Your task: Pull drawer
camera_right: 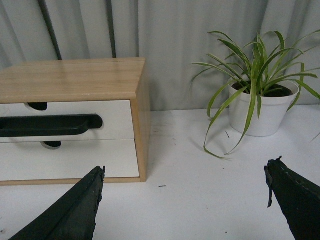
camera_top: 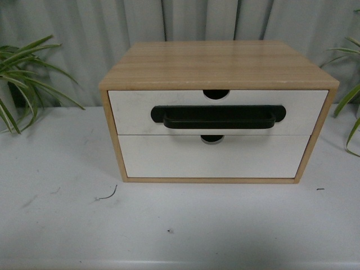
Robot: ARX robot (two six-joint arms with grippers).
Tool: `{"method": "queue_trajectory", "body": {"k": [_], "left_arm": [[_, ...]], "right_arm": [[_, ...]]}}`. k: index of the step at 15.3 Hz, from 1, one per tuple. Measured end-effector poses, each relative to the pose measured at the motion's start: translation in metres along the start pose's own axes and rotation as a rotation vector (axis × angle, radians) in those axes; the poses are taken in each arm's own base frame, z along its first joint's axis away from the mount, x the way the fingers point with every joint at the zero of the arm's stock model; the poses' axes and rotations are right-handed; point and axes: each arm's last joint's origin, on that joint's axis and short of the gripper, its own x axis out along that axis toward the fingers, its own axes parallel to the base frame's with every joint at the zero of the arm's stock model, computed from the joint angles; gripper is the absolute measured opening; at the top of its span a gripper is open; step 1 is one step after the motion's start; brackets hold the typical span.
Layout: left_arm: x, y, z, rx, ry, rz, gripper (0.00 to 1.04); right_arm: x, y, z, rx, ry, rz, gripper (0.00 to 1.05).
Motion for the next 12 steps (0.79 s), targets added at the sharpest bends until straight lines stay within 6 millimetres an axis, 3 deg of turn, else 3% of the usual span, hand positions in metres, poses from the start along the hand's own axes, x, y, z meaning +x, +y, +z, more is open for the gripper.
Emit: {"method": "queue_trajectory", "body": {"k": [12], "left_arm": [[0.0000,0.0000,0.0000,0.000,0.000,0.000,0.98]], "right_arm": [[0.0000,0.0000,0.0000,0.000,0.000,0.000,0.98]]}}
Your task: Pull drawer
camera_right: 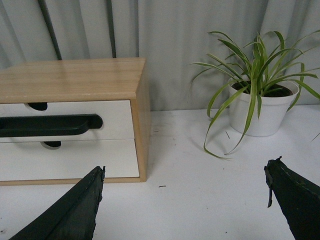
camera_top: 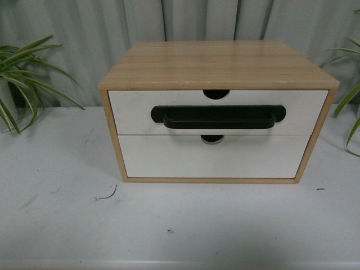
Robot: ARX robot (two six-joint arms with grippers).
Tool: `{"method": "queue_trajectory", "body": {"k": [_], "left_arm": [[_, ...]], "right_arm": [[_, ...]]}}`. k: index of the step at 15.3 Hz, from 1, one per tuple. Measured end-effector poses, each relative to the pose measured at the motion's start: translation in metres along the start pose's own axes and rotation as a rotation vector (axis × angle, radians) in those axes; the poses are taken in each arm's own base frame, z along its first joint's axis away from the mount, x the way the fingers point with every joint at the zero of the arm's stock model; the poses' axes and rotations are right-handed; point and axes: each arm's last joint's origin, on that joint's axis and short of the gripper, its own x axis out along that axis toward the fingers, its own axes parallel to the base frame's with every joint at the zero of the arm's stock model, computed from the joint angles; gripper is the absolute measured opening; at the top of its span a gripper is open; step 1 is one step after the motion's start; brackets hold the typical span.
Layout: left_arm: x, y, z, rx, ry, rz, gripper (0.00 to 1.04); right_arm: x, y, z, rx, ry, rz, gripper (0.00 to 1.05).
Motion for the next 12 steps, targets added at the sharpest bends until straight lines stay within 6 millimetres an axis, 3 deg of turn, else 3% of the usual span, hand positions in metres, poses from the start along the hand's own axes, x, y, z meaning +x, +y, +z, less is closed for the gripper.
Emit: {"method": "queue_trajectory", "body": {"k": [12], "left_arm": [[0.0000,0.0000,0.0000,0.000,0.000,0.000,0.98]], "right_arm": [[0.0000,0.0000,0.0000,0.000,0.000,0.000,0.98]]}}
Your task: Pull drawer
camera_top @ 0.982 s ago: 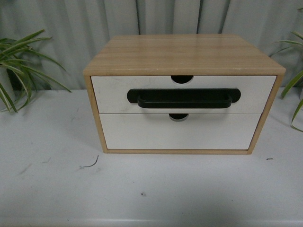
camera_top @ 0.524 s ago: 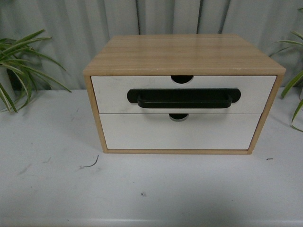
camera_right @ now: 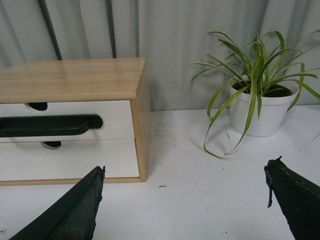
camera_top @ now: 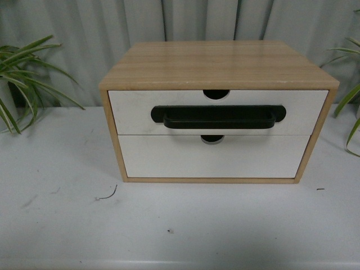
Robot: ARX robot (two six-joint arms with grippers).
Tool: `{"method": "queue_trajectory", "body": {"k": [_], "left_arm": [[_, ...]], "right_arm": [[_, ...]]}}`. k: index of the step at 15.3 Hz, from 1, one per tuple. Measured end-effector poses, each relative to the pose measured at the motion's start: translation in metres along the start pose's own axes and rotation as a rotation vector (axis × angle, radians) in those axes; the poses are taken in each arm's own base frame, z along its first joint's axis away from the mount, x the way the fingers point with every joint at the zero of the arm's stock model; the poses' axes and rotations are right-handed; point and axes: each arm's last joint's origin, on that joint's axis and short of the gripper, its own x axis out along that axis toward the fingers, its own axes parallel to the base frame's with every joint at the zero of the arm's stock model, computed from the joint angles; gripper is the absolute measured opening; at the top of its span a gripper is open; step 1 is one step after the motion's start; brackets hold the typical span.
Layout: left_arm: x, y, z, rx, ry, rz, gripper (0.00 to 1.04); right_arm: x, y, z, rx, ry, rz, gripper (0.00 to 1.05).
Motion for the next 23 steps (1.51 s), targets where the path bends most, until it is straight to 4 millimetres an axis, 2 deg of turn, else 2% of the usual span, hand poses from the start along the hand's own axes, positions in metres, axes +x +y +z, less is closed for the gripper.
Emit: {"method": "queue_trajectory", "body": {"k": [1,3,4,5,6,7,10,12,13,15,17,20,23], "left_arm": [[0.000,0.000,0.000,0.000,0.000,0.000,0.98],[0.001,-0.005,0.000,-0.057,0.263,0.165,0.98],[0.007,-0.006,0.004,-0.100,0.300,0.280,0.98],[0.011,0.000,0.006,-0.152,0.272,0.413,0.98],[0.031,0.003,0.024,-0.230,0.193,0.393,0.98],[0.078,0.012,0.049,-0.273,0.157,0.346,0.98],[0.139,0.004,0.073,-0.264,0.135,0.270,0.98],[0.184,-0.011,0.070,-0.206,0.186,0.203,0.98],[0.195,-0.019,0.069,-0.177,0.201,0.163,0.98],[0.213,-0.039,0.077,-0.070,0.234,0.017,0.98],[0.220,-0.065,0.089,0.104,0.295,-0.217,0.98],[0.213,-0.099,0.104,0.409,0.394,-0.570,0.98],[0.202,-0.128,0.099,0.701,0.547,-0.843,0.98]], "right_arm": [[0.000,0.000,0.000,0.000,0.000,0.000,0.98],[0.004,0.001,-0.003,0.017,0.195,-0.068,0.98],[0.010,0.003,0.001,0.019,0.219,-0.062,0.98],[0.017,0.004,0.013,0.021,0.169,-0.066,0.98],[0.044,0.008,0.042,0.031,0.078,-0.025,0.98],[0.108,0.016,0.061,0.029,0.117,0.009,0.98],[0.174,0.041,0.076,0.010,0.180,0.050,0.98],[0.213,0.066,0.088,-0.053,0.159,0.089,0.98],[0.225,0.075,0.091,-0.089,0.128,0.123,0.98],[0.234,0.088,0.090,-0.217,0.121,0.227,0.98],[0.235,0.096,0.085,-0.421,0.109,0.364,0.98],[0.234,0.094,0.078,-0.776,0.060,0.560,0.98],[0.230,0.082,0.061,-1.116,0.093,0.726,0.98]]}}
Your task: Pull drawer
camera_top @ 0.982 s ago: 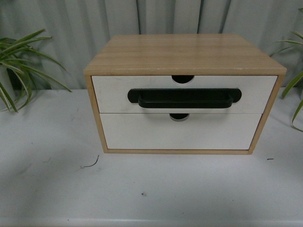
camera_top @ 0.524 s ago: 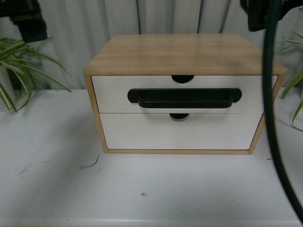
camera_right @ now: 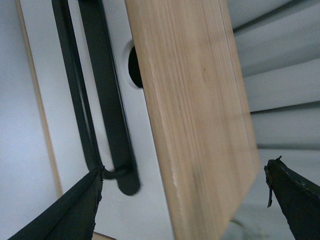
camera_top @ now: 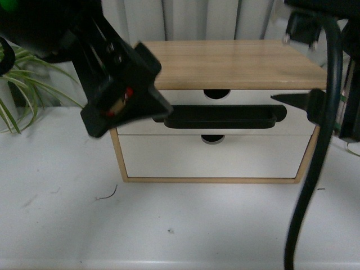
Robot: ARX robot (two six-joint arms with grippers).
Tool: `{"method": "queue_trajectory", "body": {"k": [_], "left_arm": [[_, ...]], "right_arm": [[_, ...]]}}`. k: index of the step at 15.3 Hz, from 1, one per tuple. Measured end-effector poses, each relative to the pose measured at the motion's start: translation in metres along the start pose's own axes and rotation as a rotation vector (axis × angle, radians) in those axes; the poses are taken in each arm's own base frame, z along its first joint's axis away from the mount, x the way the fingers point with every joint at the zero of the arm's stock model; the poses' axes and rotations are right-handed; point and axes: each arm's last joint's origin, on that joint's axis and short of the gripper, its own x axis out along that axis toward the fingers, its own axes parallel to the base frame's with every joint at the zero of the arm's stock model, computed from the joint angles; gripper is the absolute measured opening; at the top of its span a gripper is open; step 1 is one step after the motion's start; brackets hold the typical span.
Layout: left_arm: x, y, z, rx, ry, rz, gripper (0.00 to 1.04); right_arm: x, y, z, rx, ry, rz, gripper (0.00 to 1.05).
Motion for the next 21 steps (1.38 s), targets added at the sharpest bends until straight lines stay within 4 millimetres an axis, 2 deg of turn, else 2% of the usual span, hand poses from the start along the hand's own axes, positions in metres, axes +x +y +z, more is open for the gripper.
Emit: {"method": "queue_trajectory", "body": {"k": [3,4,5,8,12,18,21], "left_arm": [[0.027,-0.010,0.004,0.141,0.120,-0.110,0.98],[0.034,-0.007,0.018,0.173,0.091,-0.100,0.98],[0.043,-0.006,0.026,0.186,0.079,-0.103,0.98],[0.064,-0.009,0.023,0.190,0.087,-0.120,0.98],[0.077,-0.006,0.025,0.187,0.074,-0.114,0.98],[0.100,-0.004,0.022,0.177,0.112,-0.148,0.98],[0.107,-0.001,0.023,0.177,0.108,-0.144,0.98]], "right_arm": [[-0.002,0.002,-0.010,-0.321,0.061,0.043,0.98],[-0.002,0.008,-0.012,-0.446,0.068,0.090,0.98],[-0.002,0.015,-0.015,-0.477,0.078,0.151,0.98],[0.006,0.029,-0.016,-0.471,0.067,0.241,0.98],[0.017,0.043,-0.017,-0.456,0.051,0.335,0.98],[0.039,0.025,-0.014,-0.416,0.046,0.347,0.98],[0.047,0.032,-0.015,-0.383,0.037,0.386,0.98]]}}
